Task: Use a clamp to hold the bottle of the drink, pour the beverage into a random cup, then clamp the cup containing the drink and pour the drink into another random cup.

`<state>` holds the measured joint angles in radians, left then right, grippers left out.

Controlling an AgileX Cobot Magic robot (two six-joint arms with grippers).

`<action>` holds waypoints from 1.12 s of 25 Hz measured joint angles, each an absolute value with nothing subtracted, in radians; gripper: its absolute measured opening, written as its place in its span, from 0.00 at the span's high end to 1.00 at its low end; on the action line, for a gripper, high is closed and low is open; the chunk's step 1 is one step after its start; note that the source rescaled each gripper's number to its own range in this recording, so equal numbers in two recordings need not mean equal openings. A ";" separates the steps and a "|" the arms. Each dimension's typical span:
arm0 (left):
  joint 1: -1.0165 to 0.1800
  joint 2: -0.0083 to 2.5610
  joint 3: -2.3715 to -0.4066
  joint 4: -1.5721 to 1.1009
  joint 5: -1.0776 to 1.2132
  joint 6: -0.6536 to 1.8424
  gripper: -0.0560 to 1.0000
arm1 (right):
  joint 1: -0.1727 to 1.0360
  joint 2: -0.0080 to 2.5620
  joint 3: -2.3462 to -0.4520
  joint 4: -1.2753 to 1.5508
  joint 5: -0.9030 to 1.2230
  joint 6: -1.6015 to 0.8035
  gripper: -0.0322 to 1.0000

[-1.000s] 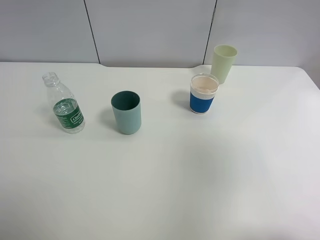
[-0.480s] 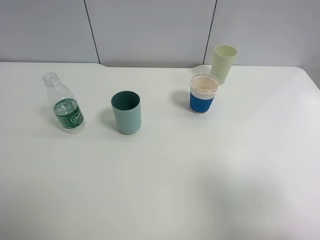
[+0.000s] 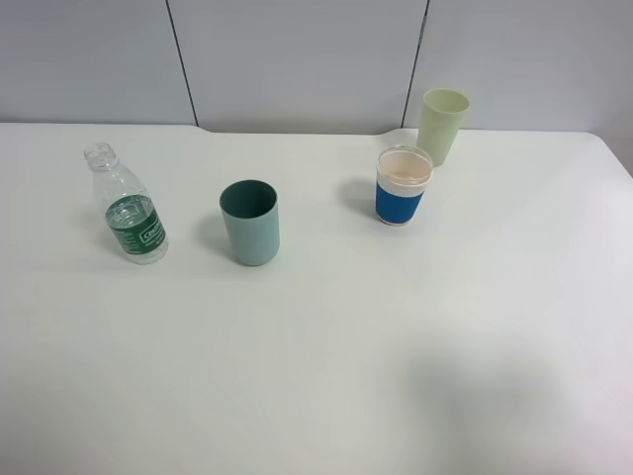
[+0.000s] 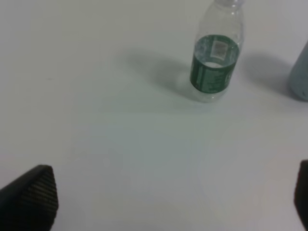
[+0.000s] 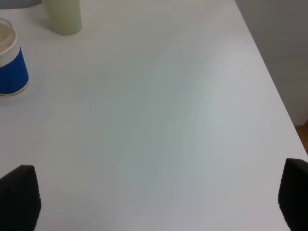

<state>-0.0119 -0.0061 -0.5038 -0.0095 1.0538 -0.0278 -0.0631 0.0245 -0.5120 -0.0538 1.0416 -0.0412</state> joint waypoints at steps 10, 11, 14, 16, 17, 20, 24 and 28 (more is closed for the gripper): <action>-0.012 -0.006 -0.504 -0.009 1.054 -0.028 0.00 | -0.063 0.024 -0.502 -0.031 1.055 -0.042 0.04; -0.012 -0.006 -0.504 -0.009 1.054 -0.028 0.00 | -0.063 0.024 -0.502 -0.031 1.055 -0.042 0.04; -0.012 -0.006 -0.504 -0.009 1.054 -0.028 0.00 | -0.063 0.024 -0.502 -0.031 1.055 -0.042 0.04; -0.012 -0.006 -0.504 -0.009 1.054 -0.028 0.00 | -0.063 0.024 -0.502 -0.031 1.055 -0.042 0.05; -0.012 -0.006 -0.504 -0.009 1.054 -0.028 0.00 | -0.063 0.024 -0.502 -0.031 1.055 -0.042 0.05; -0.012 -0.006 -0.504 -0.009 1.054 -0.028 0.00 | -0.063 0.024 -0.502 -0.031 1.055 -0.042 0.05; -0.012 -0.006 -0.504 -0.009 1.054 -0.028 0.00 | -0.063 0.024 -0.502 -0.031 1.055 -0.041 0.05; -0.012 -0.006 -0.504 -0.009 1.054 -0.028 0.00 | -0.077 0.005 -0.502 -0.028 1.055 -0.041 0.05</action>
